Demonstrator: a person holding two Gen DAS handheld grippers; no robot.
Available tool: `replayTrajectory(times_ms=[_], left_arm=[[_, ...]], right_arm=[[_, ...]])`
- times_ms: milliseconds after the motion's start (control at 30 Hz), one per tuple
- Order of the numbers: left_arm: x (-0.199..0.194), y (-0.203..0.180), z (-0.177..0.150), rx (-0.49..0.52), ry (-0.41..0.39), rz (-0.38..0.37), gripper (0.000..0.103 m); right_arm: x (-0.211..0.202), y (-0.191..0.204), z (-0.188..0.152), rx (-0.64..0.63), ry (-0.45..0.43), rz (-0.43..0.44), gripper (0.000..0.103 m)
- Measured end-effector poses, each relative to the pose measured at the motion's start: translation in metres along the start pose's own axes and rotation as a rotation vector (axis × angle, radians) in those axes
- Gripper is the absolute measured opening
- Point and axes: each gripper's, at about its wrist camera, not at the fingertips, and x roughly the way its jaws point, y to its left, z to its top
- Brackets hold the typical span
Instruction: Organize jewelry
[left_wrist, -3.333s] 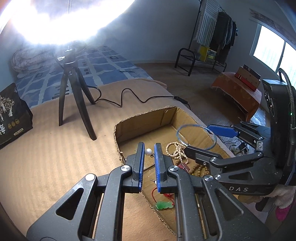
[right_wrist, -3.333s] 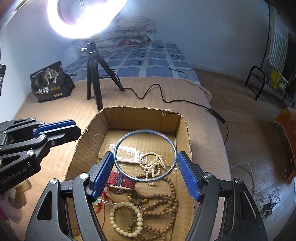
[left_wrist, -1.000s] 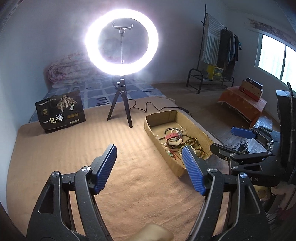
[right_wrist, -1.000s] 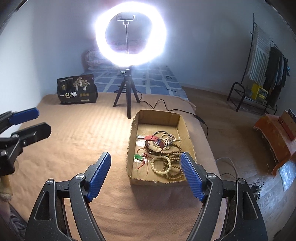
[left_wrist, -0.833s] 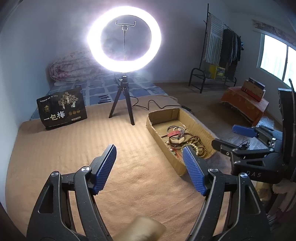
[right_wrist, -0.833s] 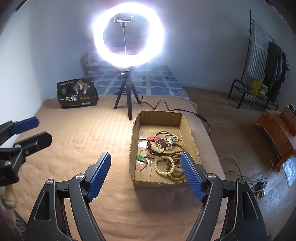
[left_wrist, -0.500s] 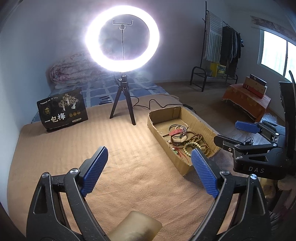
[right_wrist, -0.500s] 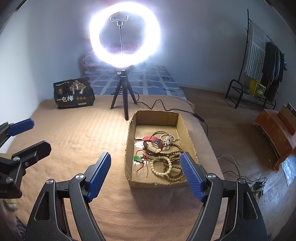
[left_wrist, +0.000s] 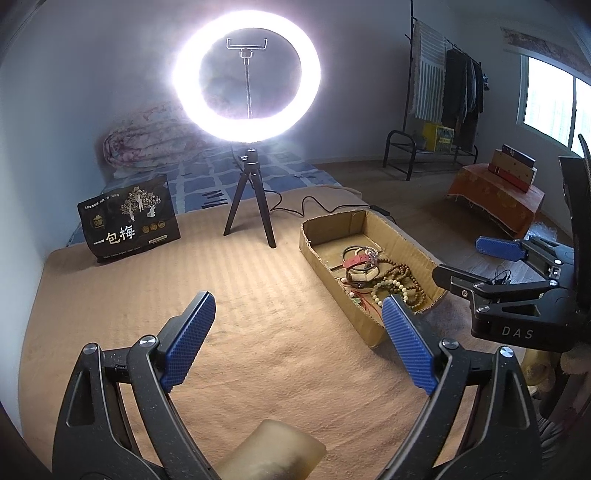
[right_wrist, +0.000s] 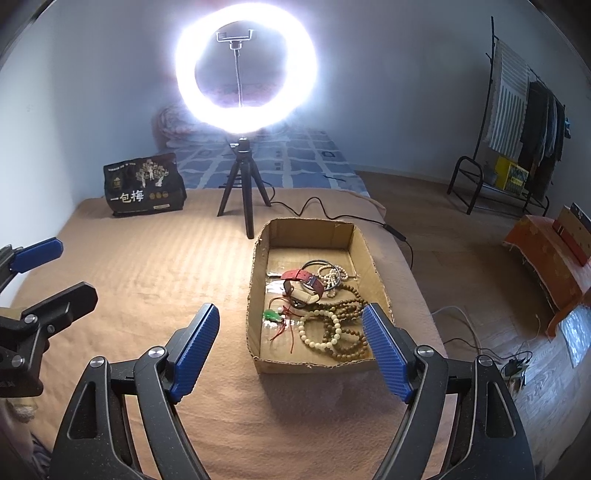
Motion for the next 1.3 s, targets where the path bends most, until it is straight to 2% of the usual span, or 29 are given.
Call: replayTrajectory(times_ms=[500,700,1100,1133,1167,1200,1300], left_arm=[[0.002,-0.003,-0.002,0.011,0.008,0.007,0.094],[0.002,-0.001,-0.003,0.004,0.012,0.039,0.094],[-0.001,0.001,-0.003,-0.001,0.020,0.057,0.094],[0.000,0.001,-0.003,0.000,0.024,0.069,0.095],[0.000,0.001,-0.003,0.000,0.027,0.081,0.101],[0.001,0.001,-0.003,-0.002,0.027,0.089,0.103],[-0.002,0.003,-0.004,-0.014,0.013,0.092,0.103]], right_arm=[[0.003,0.000,0.000,0.006,0.011,0.003,0.080],[0.004,-0.001,-0.001,0.004,0.017,0.000,0.080],[0.007,0.002,-0.004,-0.005,0.027,-0.002,0.080],[0.007,0.003,-0.004,-0.007,0.027,-0.003,0.080],[0.008,0.003,-0.003,-0.007,0.028,-0.004,0.080],[0.008,0.003,-0.003,-0.009,0.029,-0.005,0.080],[0.010,0.005,-0.004,-0.016,0.036,-0.005,0.080]])
